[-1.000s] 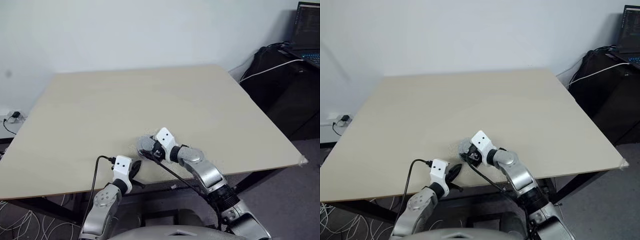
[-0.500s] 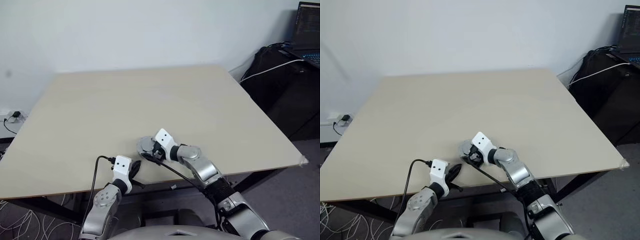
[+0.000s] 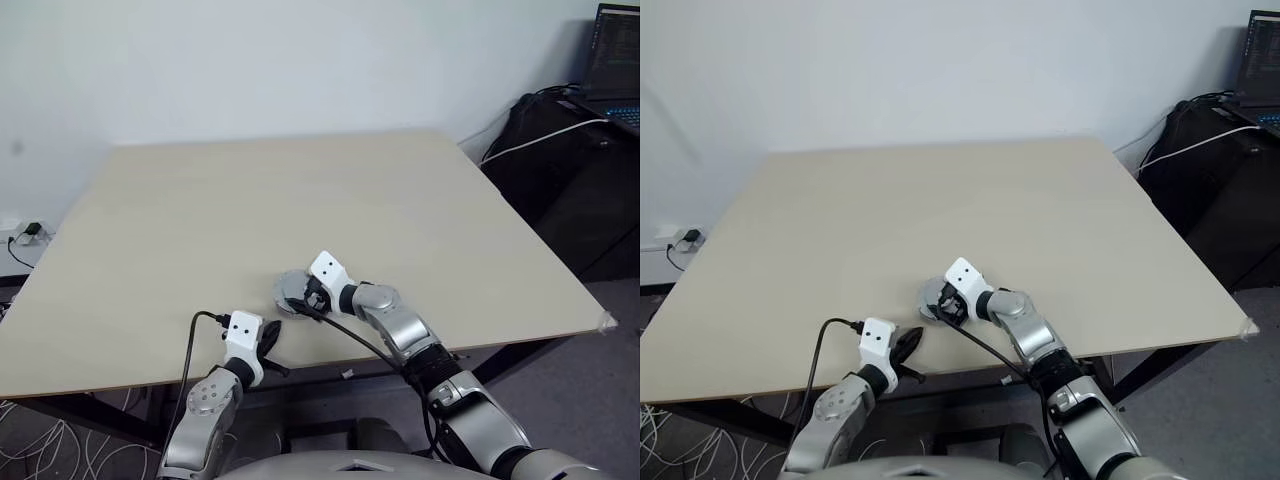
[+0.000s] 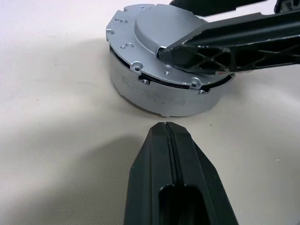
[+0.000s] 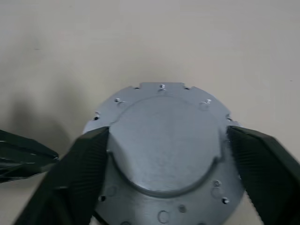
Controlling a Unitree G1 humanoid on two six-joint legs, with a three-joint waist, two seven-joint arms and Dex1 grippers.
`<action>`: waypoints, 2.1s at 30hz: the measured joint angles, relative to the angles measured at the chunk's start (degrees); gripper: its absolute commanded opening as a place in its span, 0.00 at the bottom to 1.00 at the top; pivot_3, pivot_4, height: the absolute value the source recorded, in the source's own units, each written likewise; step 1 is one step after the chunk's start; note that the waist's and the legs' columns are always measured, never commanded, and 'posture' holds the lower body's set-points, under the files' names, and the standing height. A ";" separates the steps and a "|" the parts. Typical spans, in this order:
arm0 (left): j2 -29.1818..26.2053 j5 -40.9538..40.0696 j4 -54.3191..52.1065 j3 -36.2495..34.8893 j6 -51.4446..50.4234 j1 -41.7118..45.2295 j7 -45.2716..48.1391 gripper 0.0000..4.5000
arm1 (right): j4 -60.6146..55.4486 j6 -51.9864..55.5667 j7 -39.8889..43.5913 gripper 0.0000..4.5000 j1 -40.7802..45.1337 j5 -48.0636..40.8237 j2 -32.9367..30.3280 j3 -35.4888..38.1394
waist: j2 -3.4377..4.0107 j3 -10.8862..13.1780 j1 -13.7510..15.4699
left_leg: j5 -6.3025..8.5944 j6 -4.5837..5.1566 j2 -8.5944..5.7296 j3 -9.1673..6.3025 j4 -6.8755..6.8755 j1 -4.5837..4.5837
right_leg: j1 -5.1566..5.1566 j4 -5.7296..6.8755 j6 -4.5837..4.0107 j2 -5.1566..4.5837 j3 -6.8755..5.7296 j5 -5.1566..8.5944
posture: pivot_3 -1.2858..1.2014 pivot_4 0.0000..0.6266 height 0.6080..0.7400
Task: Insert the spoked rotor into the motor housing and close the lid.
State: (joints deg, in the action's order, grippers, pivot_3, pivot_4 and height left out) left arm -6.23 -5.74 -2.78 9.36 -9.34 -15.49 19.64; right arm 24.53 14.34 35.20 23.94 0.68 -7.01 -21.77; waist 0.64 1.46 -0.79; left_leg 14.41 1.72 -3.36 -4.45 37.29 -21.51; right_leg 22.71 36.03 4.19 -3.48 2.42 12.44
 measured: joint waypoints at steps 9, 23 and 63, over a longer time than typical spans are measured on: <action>-0.07 0.00 0.00 -0.03 0.08 0.00 -0.05 0.00 | -4.46 1.83 0.31 0.71 -2.60 0.05 -0.93 0.05 | 0.01 -0.01 0.12 | 0.00 0.00 -0.03 -0.01 -0.02 0.00 | 0.01 0.00 -0.03 -0.02 0.01 0.01 | 0.52 0.00 1.00; -1.97 -1.14 0.00 -2.26 3.49 -0.85 1.40 0.00 | -10.13 8.83 1.89 0.71 -4.46 -0.89 -1.43 0.54 | 0.01 -0.02 0.14 | 0.01 0.00 -0.02 -0.02 -0.07 -0.01 | 0.01 -0.01 0.09 -0.03 0.00 0.14 | 0.52 0.00 1.00; -2.88 -1.63 0.00 -2.03 3.42 -1.63 1.65 0.00 | -13.23 13.41 0.71 0.71 -5.01 0.68 -1.92 -1.25 | 0.12 -0.26 0.02 | 0.13 -0.21 0.01 -0.01 -0.05 0.22 | -0.18 0.00 0.13 -0.01 -0.01 0.16 | 0.52 0.00 1.00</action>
State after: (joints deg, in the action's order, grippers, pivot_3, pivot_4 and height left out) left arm -9.12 -7.37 -2.78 7.33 -5.92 -17.12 21.29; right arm 11.30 27.75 35.92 18.92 1.36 -8.93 -23.01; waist 0.77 1.19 -0.78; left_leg 14.54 1.51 -3.35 -4.47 37.23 -21.29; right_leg 22.53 36.03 4.32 -3.50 2.41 12.59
